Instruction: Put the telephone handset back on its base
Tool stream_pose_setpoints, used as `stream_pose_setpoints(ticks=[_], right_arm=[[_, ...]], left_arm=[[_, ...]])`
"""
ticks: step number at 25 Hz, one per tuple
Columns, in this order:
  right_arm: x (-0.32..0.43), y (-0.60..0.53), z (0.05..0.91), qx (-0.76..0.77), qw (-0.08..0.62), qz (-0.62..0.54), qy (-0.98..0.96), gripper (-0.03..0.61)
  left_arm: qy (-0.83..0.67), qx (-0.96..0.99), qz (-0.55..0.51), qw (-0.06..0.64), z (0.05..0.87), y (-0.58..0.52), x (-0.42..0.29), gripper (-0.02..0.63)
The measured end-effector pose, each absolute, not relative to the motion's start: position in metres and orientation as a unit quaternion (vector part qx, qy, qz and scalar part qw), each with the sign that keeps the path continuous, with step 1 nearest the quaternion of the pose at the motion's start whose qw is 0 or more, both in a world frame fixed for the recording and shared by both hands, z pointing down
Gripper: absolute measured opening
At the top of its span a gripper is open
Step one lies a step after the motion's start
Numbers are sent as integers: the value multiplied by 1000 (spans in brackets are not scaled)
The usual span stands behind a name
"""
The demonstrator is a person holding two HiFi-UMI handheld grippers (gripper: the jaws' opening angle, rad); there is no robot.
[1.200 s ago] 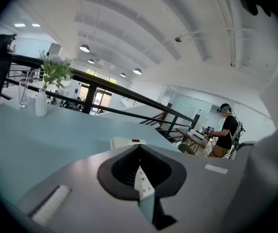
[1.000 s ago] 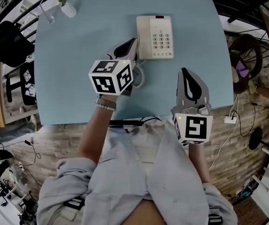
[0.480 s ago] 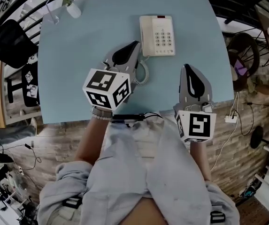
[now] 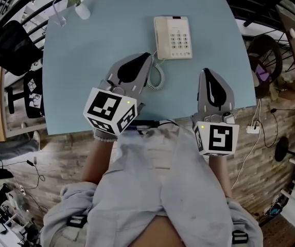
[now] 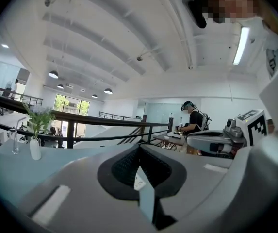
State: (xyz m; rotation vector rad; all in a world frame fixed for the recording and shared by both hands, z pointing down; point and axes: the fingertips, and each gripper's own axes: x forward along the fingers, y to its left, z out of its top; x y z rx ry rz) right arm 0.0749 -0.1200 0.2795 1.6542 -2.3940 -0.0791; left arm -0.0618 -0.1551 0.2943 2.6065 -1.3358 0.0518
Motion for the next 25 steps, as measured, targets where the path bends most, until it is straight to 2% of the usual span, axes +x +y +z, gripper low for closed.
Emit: stream_pose_setpoints(ticks=[25], right_arm=[[70,-102,275,558,109,-28,-822,6]], left_arm=[[-434,897,21,88,289,-128,-61,3]])
